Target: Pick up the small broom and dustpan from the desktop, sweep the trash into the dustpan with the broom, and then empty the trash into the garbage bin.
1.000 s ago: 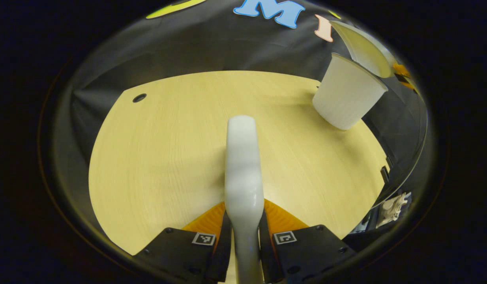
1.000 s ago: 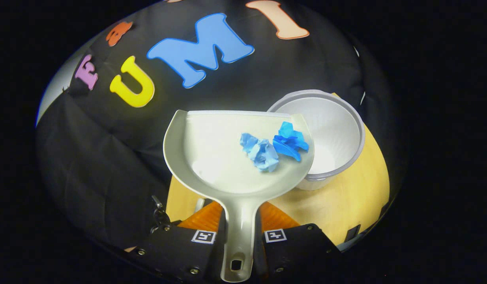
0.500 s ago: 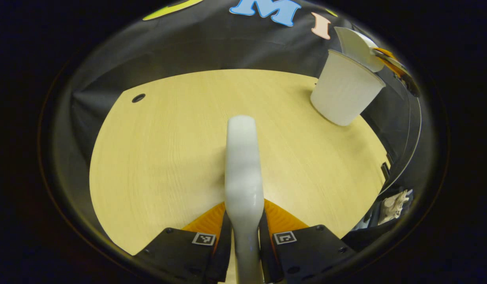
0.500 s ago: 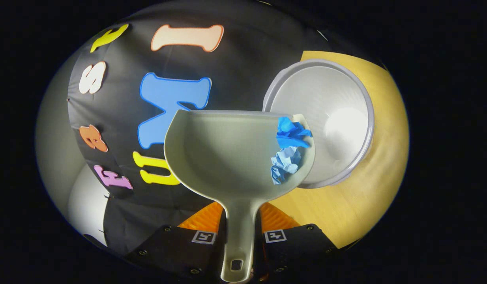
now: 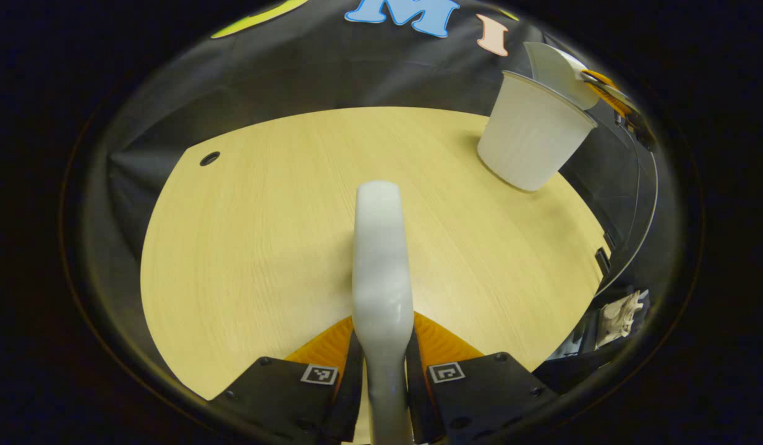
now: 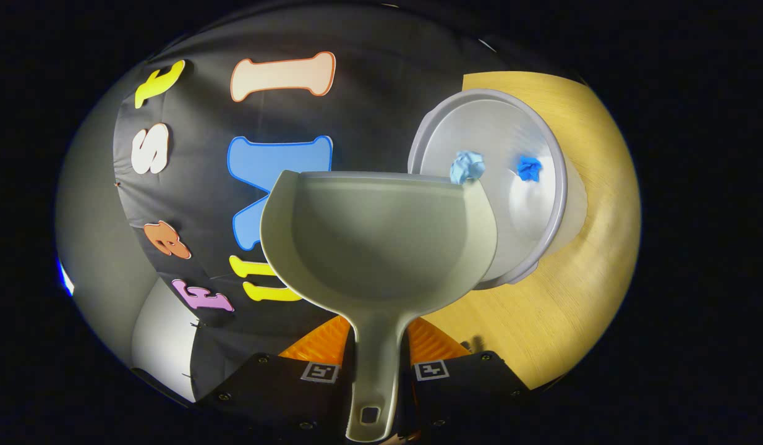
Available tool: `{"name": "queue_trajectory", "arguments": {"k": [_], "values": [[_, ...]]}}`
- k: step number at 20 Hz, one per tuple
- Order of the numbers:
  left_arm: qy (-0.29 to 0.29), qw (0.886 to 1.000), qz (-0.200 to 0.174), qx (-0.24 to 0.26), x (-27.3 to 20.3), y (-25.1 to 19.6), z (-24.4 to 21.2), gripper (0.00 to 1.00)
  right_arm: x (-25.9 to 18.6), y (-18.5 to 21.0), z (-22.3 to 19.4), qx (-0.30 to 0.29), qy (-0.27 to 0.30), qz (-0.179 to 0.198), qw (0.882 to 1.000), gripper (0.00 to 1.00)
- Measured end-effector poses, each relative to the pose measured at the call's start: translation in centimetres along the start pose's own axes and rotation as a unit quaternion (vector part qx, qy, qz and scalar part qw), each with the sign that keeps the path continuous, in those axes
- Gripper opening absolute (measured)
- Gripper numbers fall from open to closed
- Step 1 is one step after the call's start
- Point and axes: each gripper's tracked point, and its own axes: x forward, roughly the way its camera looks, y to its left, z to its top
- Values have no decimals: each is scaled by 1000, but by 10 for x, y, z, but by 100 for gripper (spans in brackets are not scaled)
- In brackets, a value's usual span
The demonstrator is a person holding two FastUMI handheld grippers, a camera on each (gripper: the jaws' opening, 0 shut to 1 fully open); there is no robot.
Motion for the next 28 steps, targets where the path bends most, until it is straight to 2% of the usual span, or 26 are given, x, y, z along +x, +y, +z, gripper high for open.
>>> {"name": "queue_trajectory", "arguments": {"k": [3, 7, 13, 21, 28], "values": [[-2, 1000, 3, -2, -2, -2, -1, 41, 2, -1, -8, -32, 18, 3, 999, 30], [-4, 1000, 12, -13, -5, -1, -3, 41, 12, -5, -17, -100, 44, 0, 994, 30], [-2, 998, 25, -53, -7, 8, -14, 41, 23, -23, -35, -215, 66, -38, 974, 30], [14, 996, 48, -77, -7, 30, -28, 41, 33, -71, -76, -360, 85, -135, 919, 30], [20, 995, 51, -84, 4, 44, -30, 41, 43, -128, -112, -464, 103, -227, 850, 30]]}}
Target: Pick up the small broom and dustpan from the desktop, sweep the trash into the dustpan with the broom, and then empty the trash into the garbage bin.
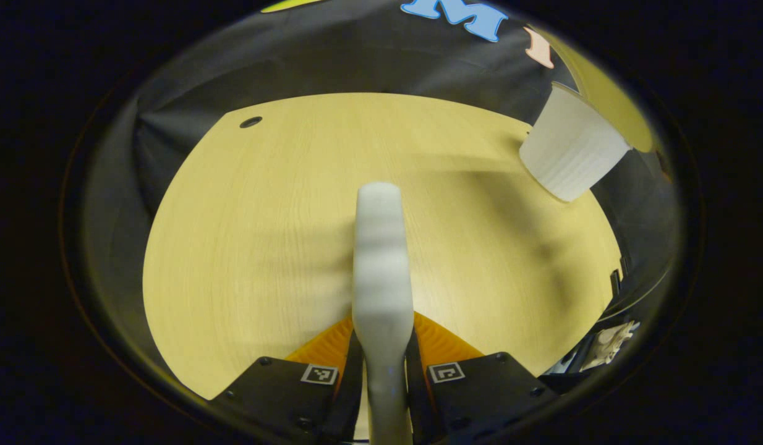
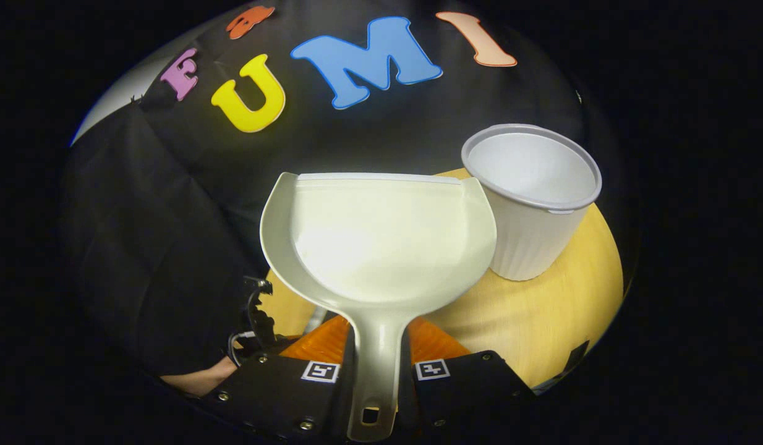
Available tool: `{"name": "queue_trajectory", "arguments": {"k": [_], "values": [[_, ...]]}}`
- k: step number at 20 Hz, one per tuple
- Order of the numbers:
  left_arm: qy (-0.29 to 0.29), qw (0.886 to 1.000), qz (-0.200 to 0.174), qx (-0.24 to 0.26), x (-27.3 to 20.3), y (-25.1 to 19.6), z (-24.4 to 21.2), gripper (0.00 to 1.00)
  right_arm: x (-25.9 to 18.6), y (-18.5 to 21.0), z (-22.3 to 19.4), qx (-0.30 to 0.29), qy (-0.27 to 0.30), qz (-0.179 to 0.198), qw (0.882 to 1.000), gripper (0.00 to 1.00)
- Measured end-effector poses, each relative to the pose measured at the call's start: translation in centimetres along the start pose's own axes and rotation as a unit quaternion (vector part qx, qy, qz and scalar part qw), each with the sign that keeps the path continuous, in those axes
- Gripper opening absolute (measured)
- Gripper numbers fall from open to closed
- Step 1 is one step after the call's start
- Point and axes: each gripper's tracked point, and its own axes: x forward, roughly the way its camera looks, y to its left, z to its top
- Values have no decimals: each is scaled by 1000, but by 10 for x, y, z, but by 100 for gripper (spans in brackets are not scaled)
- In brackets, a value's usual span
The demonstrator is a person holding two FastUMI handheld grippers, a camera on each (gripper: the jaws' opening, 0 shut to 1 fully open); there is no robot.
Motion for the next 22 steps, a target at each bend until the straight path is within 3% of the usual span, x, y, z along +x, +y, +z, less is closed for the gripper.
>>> {"name": "queue_trajectory", "arguments": {"k": [6, 11, 22], "values": [[7, 1000, -2, 0, 8, 10, 2, 39, 37, -26, -55, -51, 34, -92, 994, 30], [8, 1000, 9, -1, 5, 17, 4, 41, 76, -52, -97, -67, 59, -135, 987, 30], [11, 999, 34, -21, -39, 22, 40, 39, 117, -90, -162, -74, 101, -161, 979, 30]]}}
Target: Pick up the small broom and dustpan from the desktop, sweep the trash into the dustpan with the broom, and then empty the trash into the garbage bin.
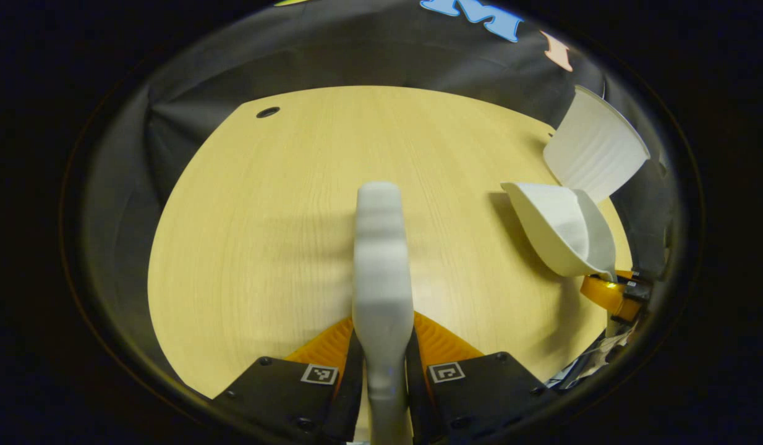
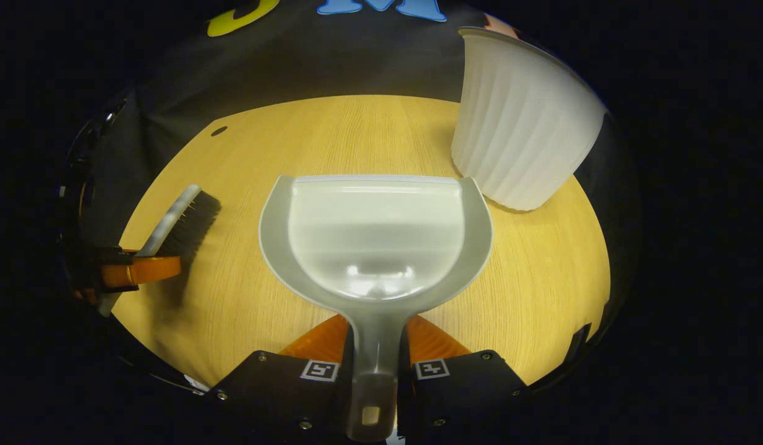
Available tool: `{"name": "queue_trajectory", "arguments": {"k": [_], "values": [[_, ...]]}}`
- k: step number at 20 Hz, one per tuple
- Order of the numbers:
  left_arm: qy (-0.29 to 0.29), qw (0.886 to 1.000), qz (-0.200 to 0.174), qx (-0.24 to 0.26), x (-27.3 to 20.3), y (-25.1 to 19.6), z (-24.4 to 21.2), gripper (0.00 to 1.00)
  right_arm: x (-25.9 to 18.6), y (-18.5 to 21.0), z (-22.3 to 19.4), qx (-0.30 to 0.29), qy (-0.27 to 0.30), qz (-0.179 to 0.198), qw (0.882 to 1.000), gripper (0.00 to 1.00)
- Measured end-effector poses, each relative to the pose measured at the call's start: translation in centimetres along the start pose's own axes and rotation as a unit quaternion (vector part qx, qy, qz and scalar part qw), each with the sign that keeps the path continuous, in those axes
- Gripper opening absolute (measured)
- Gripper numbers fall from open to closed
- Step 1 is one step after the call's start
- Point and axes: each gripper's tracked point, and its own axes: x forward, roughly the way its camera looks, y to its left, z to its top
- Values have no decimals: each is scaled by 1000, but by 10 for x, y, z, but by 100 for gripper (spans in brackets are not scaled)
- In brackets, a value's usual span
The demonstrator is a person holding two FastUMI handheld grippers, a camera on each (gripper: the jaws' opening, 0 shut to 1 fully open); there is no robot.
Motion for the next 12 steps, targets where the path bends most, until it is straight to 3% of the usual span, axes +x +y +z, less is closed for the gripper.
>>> {"name": "queue_trajectory", "arguments": {"k": [12], "values": [[28, 1000, 10, -1, -9, 7, 6, 40, 9, -2, -7, 11, 15, 1, 1000, 31]]}}
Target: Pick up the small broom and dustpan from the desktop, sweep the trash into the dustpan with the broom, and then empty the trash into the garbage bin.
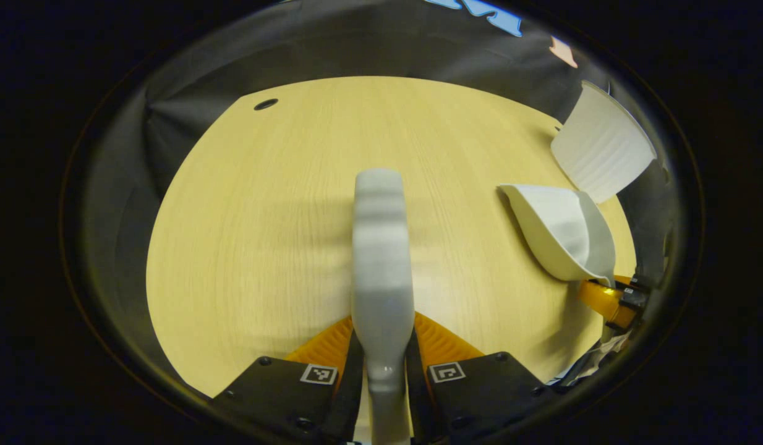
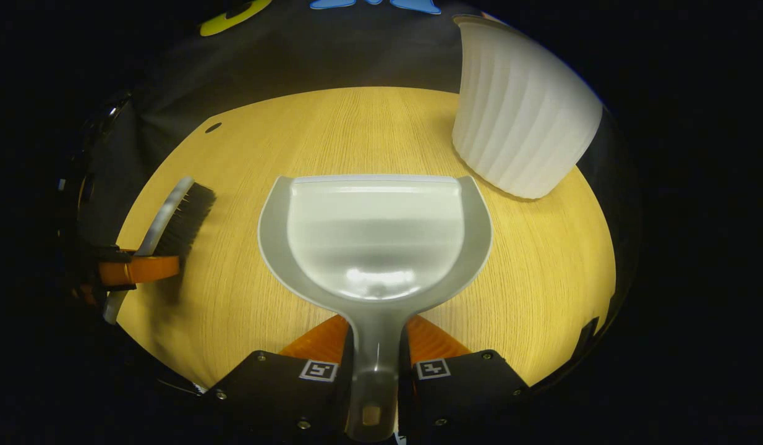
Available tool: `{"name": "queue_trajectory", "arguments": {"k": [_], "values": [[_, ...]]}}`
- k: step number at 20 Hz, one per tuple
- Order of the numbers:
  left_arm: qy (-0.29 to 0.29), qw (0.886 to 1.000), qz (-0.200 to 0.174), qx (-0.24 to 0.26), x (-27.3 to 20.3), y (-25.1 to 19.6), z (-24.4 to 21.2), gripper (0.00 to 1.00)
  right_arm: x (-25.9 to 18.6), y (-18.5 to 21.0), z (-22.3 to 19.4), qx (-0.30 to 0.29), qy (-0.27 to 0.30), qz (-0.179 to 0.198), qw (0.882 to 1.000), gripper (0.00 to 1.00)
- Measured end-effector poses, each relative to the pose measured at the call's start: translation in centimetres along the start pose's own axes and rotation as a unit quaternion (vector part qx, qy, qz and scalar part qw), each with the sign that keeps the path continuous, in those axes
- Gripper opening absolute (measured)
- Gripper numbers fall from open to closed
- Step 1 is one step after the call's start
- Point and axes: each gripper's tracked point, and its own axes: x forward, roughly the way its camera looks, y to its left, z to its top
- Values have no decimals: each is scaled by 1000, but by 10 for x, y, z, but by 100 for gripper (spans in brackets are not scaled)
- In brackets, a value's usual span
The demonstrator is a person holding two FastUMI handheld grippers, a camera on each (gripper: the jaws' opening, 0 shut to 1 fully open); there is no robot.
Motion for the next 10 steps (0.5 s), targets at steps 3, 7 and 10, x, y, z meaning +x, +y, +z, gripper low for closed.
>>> {"name": "queue_trajectory", "arguments": {"k": [3, 7, 10], "values": [[-1, 1000, 1, 3, 5, -3, 5, 42, -3, -3, 5, 3, 3, -1, 1000, 34], [-12, 1000, -9, 14, -1, -1, 8, 47, -6, -1, 3, 6, 8, -8, 1000, 35], [-24, 999, -20, 21, -9, -6, 12, 60, -6, -2, 3, 3, 3, -14, 1000, 39]]}}
